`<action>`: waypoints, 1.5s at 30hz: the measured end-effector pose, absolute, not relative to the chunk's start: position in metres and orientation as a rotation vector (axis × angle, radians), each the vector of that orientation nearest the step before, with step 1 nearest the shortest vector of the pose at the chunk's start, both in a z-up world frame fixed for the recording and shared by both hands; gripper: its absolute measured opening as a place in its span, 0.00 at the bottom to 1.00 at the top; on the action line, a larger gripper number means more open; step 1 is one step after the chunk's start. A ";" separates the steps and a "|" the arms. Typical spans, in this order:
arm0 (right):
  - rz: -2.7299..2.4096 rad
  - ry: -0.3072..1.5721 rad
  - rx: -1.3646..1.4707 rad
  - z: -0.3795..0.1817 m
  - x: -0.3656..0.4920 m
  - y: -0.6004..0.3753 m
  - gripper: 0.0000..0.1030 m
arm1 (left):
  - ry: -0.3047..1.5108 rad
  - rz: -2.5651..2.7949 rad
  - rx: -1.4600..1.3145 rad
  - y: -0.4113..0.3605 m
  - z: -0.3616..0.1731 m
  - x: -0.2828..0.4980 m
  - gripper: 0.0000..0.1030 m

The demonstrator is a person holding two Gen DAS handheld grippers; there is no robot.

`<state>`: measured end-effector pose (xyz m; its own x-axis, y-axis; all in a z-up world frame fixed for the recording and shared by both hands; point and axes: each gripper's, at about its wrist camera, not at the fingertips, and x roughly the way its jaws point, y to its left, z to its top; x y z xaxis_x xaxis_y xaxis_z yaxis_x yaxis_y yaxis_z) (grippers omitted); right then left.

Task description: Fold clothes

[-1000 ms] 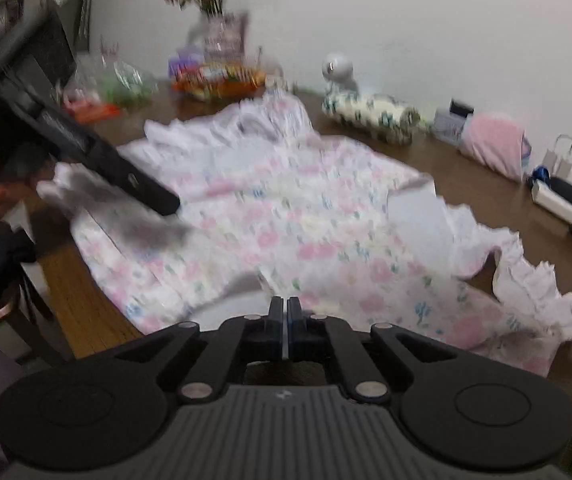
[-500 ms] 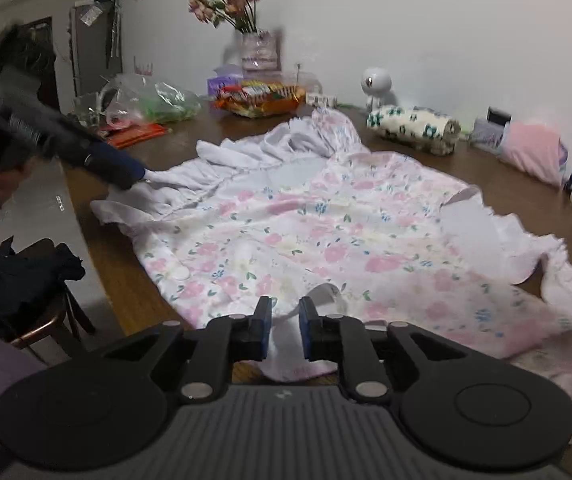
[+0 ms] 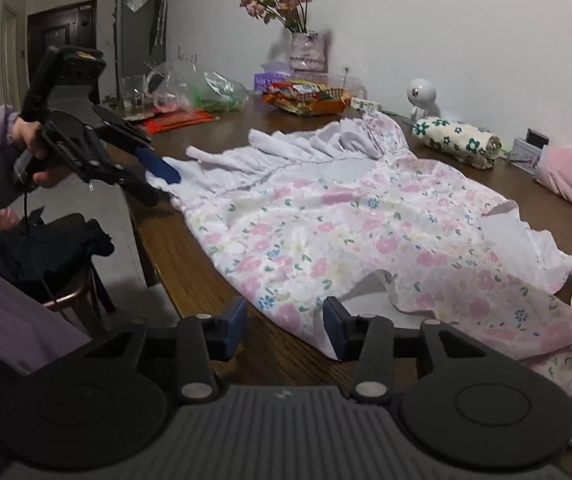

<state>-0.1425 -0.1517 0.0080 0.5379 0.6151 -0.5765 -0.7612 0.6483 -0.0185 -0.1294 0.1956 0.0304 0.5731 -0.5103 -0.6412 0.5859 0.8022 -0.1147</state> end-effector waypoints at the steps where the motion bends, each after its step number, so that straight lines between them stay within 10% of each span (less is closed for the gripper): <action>1: 0.833 0.576 -0.274 0.006 -0.141 -0.152 0.35 | 0.705 -0.650 0.112 0.198 0.029 -0.129 0.52; 5: 0.822 0.582 -0.258 0.006 -0.138 -0.151 0.06 | 0.675 -0.697 0.135 0.205 0.036 -0.126 0.07; 16: 0.795 0.511 -0.104 0.055 -0.081 -0.183 0.01 | 0.505 -0.815 0.358 0.203 0.108 -0.046 0.03; 22: 0.582 0.569 -0.281 0.041 -0.016 -0.152 0.02 | 0.538 -0.832 0.325 0.185 0.114 0.008 0.22; 27: 0.581 0.600 -0.226 0.037 -0.011 -0.156 0.03 | 0.535 -0.940 0.230 0.172 0.102 -0.048 0.74; 38: 0.578 0.598 -0.170 0.042 -0.022 -0.161 0.03 | 0.639 -0.428 0.224 0.081 0.040 -0.138 0.76; 43: 0.583 0.616 -0.166 0.044 -0.032 -0.168 0.03 | 0.742 -0.322 0.297 0.112 0.039 -0.124 0.34; 45: 0.588 0.632 -0.152 0.044 -0.036 -0.170 0.03 | 0.762 -0.280 0.253 0.137 0.047 -0.107 0.02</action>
